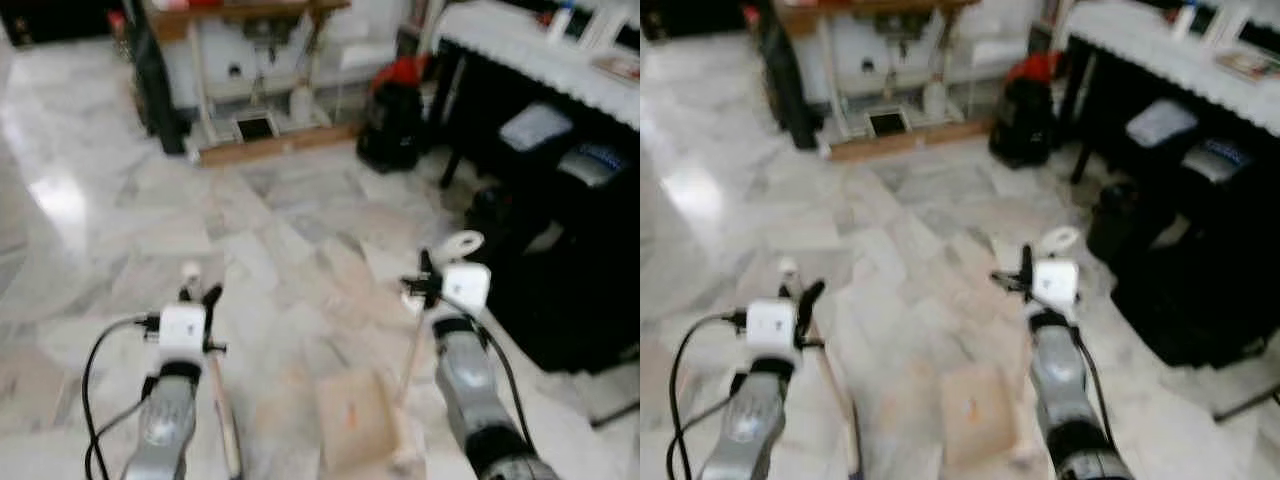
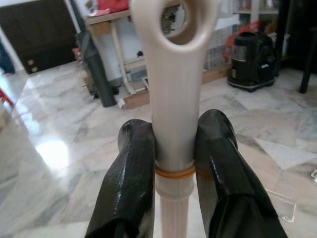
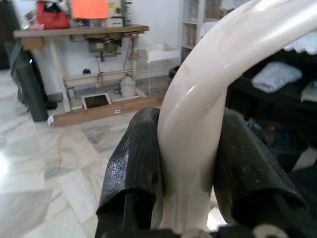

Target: Sweep floor

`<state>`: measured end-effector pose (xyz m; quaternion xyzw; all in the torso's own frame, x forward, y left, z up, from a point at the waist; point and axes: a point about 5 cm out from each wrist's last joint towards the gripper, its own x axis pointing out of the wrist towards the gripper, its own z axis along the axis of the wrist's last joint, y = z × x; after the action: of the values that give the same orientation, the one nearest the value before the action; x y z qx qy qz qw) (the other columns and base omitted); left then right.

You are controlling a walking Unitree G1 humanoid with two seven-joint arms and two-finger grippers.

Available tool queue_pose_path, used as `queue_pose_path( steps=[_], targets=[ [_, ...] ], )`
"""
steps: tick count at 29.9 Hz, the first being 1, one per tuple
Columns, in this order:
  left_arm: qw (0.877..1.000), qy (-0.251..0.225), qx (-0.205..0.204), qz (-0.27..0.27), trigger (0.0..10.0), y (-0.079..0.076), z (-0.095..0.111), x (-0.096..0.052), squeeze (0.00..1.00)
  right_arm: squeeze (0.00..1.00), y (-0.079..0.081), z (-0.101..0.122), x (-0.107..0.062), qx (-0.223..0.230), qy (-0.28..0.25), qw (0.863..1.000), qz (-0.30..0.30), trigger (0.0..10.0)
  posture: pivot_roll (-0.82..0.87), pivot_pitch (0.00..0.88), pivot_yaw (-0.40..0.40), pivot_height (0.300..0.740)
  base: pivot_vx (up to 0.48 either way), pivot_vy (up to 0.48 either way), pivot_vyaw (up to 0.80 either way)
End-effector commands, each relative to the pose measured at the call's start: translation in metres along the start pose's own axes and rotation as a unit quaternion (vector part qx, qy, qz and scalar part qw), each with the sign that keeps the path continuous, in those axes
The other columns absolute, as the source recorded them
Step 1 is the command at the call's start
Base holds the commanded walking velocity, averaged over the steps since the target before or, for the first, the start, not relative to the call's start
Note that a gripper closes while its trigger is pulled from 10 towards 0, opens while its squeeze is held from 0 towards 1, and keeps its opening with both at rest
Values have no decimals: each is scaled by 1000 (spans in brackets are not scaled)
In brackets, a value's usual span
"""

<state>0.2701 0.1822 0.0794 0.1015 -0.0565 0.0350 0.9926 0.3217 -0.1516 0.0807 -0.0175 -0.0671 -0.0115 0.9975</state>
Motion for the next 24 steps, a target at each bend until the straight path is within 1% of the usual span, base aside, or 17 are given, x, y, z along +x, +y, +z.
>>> queue_pose_path(
  steps=[1,6,9,13,19,24],
  targets=[
    [1000,-21,4,-6,10000,-4,9,2,0,0,-12,4,1,-11,-12,1000,-11,10000,96,37,-26,740,292,0,0],
    [1000,-20,4,-6,10000,-4,8,2,0,0,-11,6,1,-23,-18,1000,-6,10000,93,32,-27,740,295,0,0],
    [1000,-19,3,-6,10000,-5,7,2,0,0,-11,7,2,-23,-21,1000,-4,10000,90,25,-30,740,299,0,283],
    [1000,-19,3,-7,10000,-6,7,2,0,0,-13,7,2,-14,-20,1000,-6,10000,90,16,-30,740,296,0,0],
    [1000,-20,3,-6,10000,-6,7,2,0,0,-12,7,1,-23,-21,1000,-3,10000,92,8,-31,740,296,0,0],
    [1000,-21,3,-6,10000,-5,7,2,0,0,-11,7,1,-25,-23,999,1,10000,92,3,-30,740,300,0,501]
  ],
)
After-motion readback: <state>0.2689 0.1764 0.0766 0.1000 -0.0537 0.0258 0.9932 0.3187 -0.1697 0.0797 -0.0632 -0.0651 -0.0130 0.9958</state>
